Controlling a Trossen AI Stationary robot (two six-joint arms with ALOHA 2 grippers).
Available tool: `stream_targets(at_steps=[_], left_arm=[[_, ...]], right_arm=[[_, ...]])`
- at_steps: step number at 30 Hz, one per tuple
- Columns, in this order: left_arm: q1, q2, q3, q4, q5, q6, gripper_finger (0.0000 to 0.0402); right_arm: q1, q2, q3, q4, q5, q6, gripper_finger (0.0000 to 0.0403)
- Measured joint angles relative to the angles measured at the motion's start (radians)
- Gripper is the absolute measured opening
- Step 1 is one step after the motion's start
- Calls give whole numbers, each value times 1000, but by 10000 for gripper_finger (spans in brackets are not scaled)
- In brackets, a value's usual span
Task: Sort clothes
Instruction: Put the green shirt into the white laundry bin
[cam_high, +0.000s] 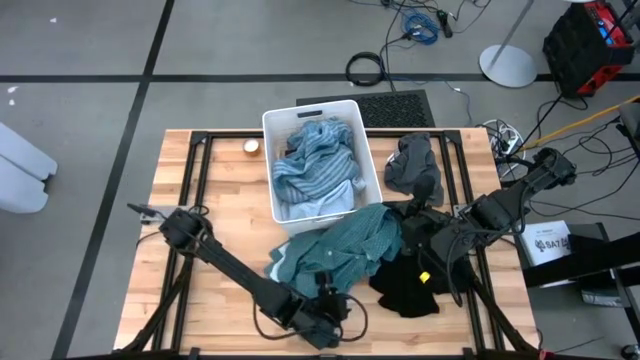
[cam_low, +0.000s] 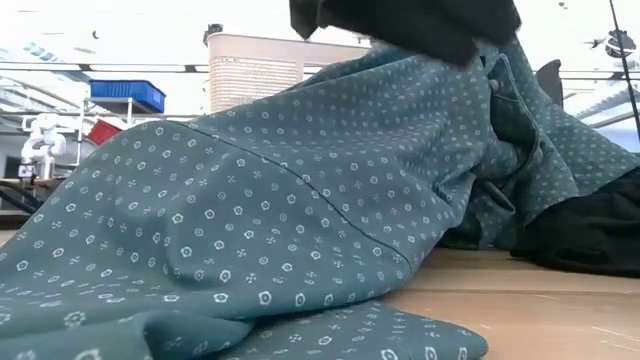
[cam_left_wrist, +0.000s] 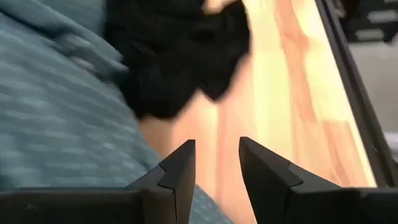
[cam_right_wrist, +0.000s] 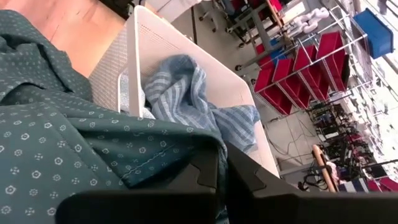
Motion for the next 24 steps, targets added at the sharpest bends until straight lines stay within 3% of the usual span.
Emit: stream_targets(at_steps=[4, 14, 19, 24], left_arm=[[4, 32, 1, -36, 72, 7, 132], [59, 144, 3, -169, 65, -60, 132], [86, 163, 8, -162, 140, -97, 130], [88, 163, 6, -162, 176, -97, 71]], right_arm=[[0, 0, 0, 1, -44, 7, 0], [-31, 0, 0, 10, -78, 34, 0], [-50, 0, 0, 11, -78, 33, 0], [-58, 0, 0, 10, -78, 33, 0]])
